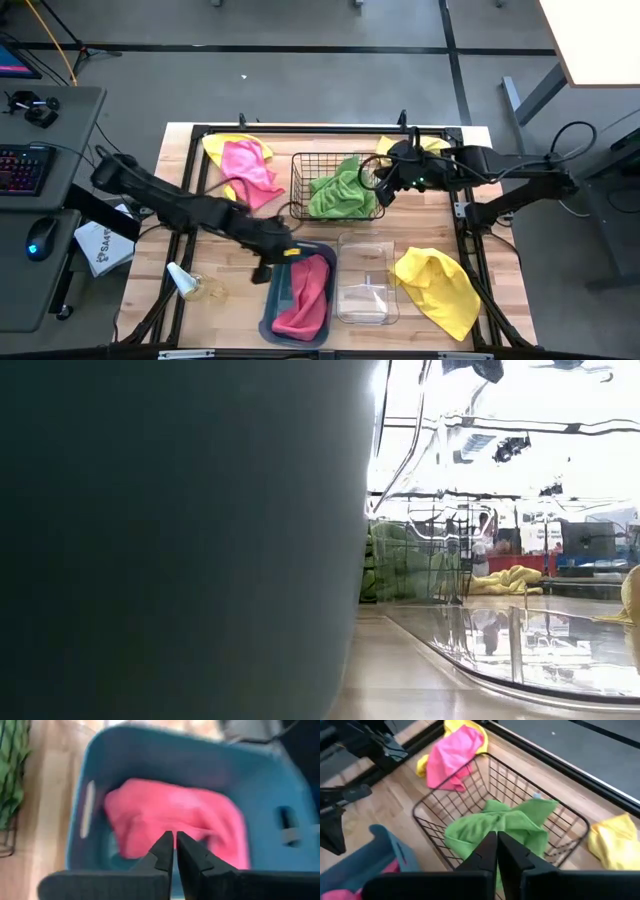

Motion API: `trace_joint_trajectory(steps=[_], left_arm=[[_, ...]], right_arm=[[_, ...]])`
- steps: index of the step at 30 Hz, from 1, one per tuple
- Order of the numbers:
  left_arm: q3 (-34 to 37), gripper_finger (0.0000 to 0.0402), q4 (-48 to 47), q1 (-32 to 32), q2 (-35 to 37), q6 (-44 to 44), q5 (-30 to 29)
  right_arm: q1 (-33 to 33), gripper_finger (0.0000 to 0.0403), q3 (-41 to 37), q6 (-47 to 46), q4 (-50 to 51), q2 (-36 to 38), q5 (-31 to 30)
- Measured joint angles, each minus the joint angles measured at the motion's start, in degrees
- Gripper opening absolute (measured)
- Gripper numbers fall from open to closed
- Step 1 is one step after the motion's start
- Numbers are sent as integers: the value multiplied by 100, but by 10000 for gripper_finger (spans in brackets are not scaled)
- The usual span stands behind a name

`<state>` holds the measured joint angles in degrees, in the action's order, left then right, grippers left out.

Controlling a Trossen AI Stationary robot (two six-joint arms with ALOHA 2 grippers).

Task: Sort microfiber towel by color & place in baskets
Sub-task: Move the blue bin to the center

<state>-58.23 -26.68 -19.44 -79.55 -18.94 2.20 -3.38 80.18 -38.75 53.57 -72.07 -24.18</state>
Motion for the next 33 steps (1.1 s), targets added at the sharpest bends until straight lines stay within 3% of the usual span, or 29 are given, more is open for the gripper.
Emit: trace_joint_trajectory(steps=[7,14,25,33], left_arm=[[-523,1,-100,65,-916,240,-694],[-858,0,-485,52,-1198,833,-1602],[-880,0,-480,52,-1739,1312,-1584],[-878,0,-512,52,-1821,1177,-2689]], right_arm=[[7,3,0,4,108,-34,-258],[9,1,0,17,124,-34,-279],[11,0,0,101,152,-35,-429],[11,0,0,127,150,-34,-472]])
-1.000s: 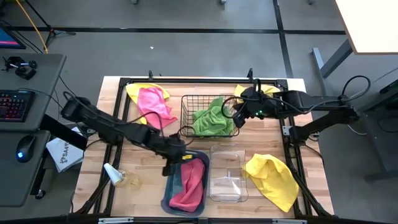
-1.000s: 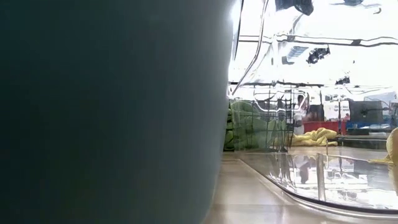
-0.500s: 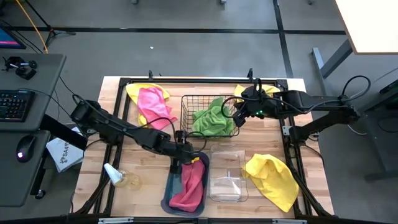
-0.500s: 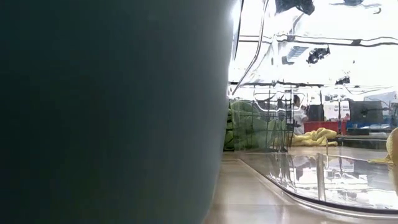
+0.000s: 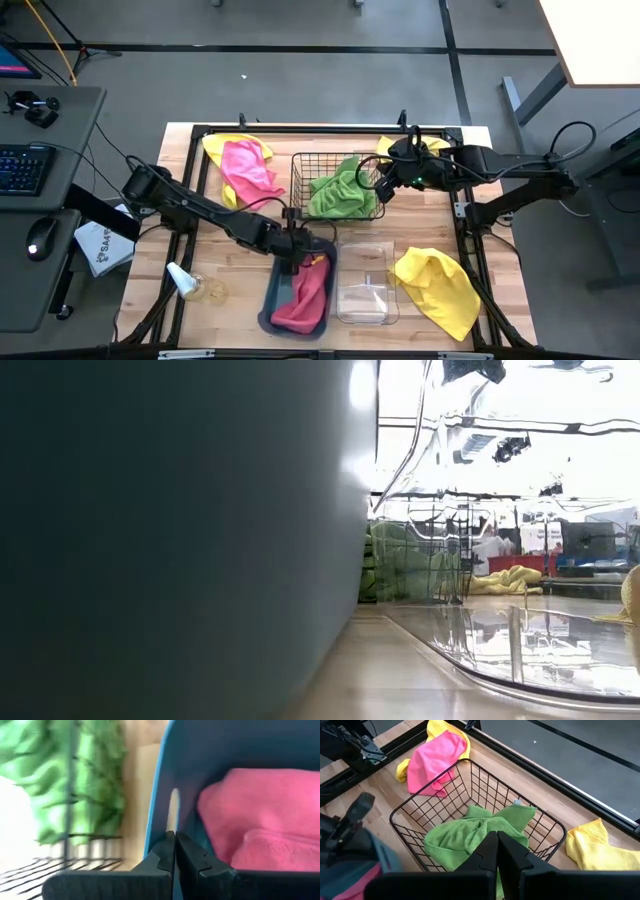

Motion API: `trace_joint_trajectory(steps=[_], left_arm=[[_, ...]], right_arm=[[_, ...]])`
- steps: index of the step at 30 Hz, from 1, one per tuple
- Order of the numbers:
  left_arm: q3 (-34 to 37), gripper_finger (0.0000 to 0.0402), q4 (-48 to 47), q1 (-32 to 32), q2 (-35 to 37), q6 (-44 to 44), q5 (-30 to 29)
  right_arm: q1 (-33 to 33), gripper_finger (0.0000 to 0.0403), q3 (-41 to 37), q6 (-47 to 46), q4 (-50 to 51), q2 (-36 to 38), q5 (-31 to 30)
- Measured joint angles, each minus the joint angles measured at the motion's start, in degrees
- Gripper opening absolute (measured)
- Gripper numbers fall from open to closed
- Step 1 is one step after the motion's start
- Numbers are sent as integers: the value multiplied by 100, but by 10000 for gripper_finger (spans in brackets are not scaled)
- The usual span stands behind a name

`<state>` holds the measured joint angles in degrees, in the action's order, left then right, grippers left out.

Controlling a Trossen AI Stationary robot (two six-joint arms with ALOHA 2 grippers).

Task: Sort microfiber towel by color & place in baskets
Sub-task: Move the blue bin to the center, then put the pink microfiber cloth into the blue bin

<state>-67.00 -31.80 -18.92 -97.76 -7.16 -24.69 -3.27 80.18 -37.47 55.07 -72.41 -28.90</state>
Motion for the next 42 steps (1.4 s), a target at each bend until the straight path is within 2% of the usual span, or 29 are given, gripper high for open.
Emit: trace_joint_trajectory(steps=[5,17,26,32,37,42], left_arm=[[-1,0,16,42,20,-114,-576],[-1,0,86,406,17,-1617,-632],[-5,0,204,551,32,-2273,-545],[-326,0,182,525,341,-2044,-249],[-672,0,155,564,928,-1393,45],[-741,0,-36,950,1820,-746,-578]], right_arm=[[0,0,0,0,0,1,1],[0,0,0,-2,-2,1,1],[-27,0,0,-106,-2,1,162],[-68,0,0,-6,334,1,473],[-63,0,0,-20,654,1,552],[-60,0,-189,-43,778,3,598]])
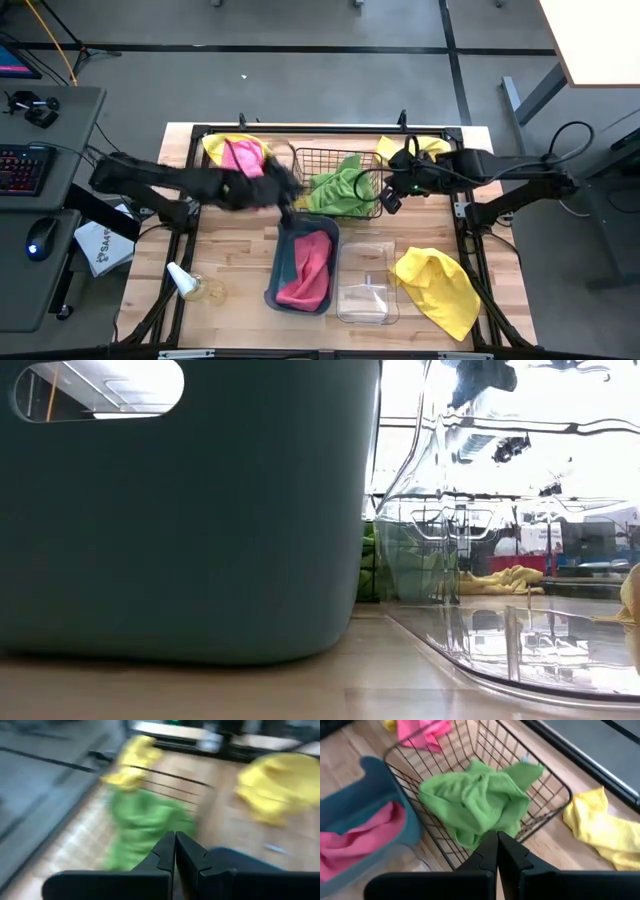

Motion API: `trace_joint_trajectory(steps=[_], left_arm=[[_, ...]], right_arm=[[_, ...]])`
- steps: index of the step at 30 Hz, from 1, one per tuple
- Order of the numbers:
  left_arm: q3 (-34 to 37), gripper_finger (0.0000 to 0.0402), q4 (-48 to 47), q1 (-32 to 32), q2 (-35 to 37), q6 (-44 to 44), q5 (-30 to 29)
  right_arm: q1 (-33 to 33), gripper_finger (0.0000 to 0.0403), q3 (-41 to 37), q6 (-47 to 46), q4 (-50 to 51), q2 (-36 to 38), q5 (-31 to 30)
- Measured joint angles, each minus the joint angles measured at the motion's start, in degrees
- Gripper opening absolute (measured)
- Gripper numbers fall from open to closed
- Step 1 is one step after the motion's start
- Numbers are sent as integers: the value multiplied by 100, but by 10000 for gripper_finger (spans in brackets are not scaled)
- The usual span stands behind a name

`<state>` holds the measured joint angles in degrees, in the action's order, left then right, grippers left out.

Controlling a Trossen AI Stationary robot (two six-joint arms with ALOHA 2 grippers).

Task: Sort microfiber towel by color & place in baskets
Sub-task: Put the pink microfiber cloth into the blue bin

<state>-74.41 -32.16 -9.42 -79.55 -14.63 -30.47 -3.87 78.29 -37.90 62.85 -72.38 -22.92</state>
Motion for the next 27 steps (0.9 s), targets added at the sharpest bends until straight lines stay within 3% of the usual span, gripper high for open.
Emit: trace_joint_trajectory(steps=[3,6,11,15,21,27], left_arm=[[0,0,-719,649,443,28,-140],[141,0,-1492,1564,668,82,142],[1052,21,-1616,3081,768,236,1752],[1873,66,-1443,3598,686,274,2857],[2338,138,-1451,3619,674,1185,2738],[2402,190,-1522,3603,597,2309,2108]], right_arm=[[48,0,-254,-263,16,0,3],[53,0,-540,-483,18,-2,46],[49,0,-934,-955,-80,-4,212],[6,1,-1064,-1324,-169,-4,223],[-43,1,-1068,-1520,-588,-2,219],[-41,1,-1068,-1522,-1327,-2,217]])
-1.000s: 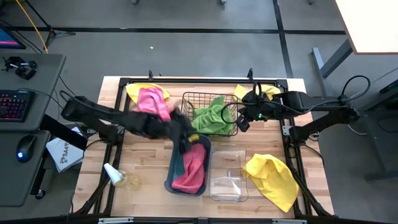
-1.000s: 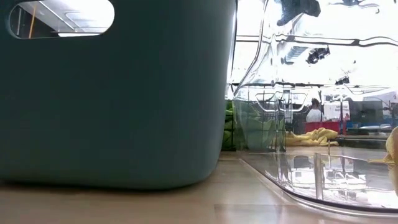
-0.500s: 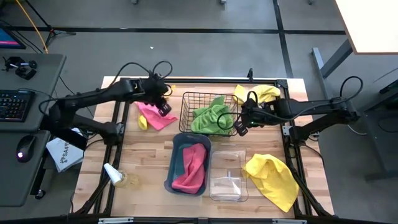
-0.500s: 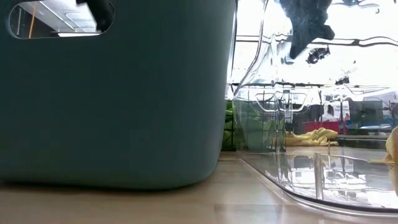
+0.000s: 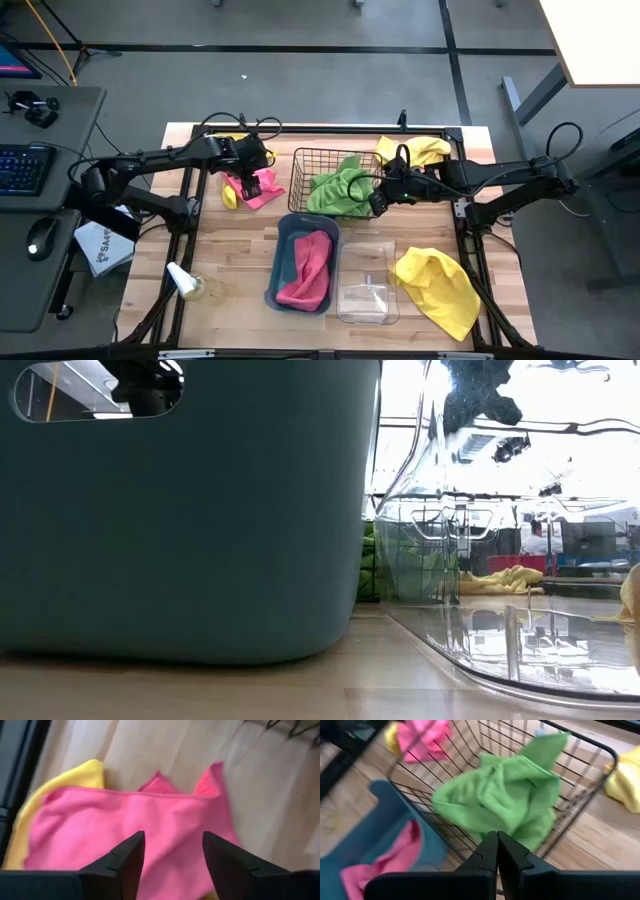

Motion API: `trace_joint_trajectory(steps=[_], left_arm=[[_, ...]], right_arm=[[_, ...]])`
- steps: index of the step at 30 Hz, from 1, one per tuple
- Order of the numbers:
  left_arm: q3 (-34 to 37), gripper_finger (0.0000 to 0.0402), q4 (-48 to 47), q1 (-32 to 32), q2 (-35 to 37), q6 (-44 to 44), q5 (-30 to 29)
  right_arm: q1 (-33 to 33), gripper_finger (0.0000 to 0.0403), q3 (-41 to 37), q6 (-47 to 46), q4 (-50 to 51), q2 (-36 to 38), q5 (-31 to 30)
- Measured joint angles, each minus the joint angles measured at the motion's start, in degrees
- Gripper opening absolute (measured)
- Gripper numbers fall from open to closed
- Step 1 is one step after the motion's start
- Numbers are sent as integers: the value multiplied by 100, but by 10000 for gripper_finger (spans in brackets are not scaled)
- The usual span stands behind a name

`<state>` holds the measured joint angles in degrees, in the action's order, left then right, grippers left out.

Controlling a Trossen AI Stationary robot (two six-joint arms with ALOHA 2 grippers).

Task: Sort microfiber towel by color & place in baskets
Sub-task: Put the pink microfiber cloth into the blue bin

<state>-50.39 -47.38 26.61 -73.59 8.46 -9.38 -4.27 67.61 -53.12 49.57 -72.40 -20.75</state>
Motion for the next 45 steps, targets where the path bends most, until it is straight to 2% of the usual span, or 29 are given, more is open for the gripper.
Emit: trace_joint_trajectory(steps=[4,9,15,19,22,24,27,28,33,39,41,45], left_arm=[[-2,209,-181,7,-310,524,-182],[-2,213,-273,7,-959,826,-219],[-2,214,-90,7,-1646,1015,-1308],[-2,213,56,7,-1914,984,-1491],[-2,194,70,7,-2030,982,-1401],[-2,153,58,-14,-2012,982,-1292],[-15,45,-25,-62,-1670,847,-914],[-63,24,-68,-70,-1478,755,-758],[-581,5,-241,-66,-112,420,-786],[-1778,1,13,-80,1336,-30,-890],[-2173,1,360,-122,1652,-442,-601],[-2788,1,1067,-381,1946,-1396,443]], right_arm=[[0,1,0,0,-332,0,-2],[13,1,0,-8,-559,0,-5],[9,1,0,-238,-587,0,-22],[-44,1,0,-240,-676,0,-23],[-104,1,0,-240,-755,0,-22],[-153,1,0,-256,-771,0,-24],[-240,1,0,-255,-767,0,-26],[-263,1,0,-254,-766,0,-26],[-334,1,0,-241,-744,0,-64],[-331,0,0,-239,-747,0,-325],[-309,0,0,-238,-747,0,-375],[-271,0,0,-197,-745,0,-397]])
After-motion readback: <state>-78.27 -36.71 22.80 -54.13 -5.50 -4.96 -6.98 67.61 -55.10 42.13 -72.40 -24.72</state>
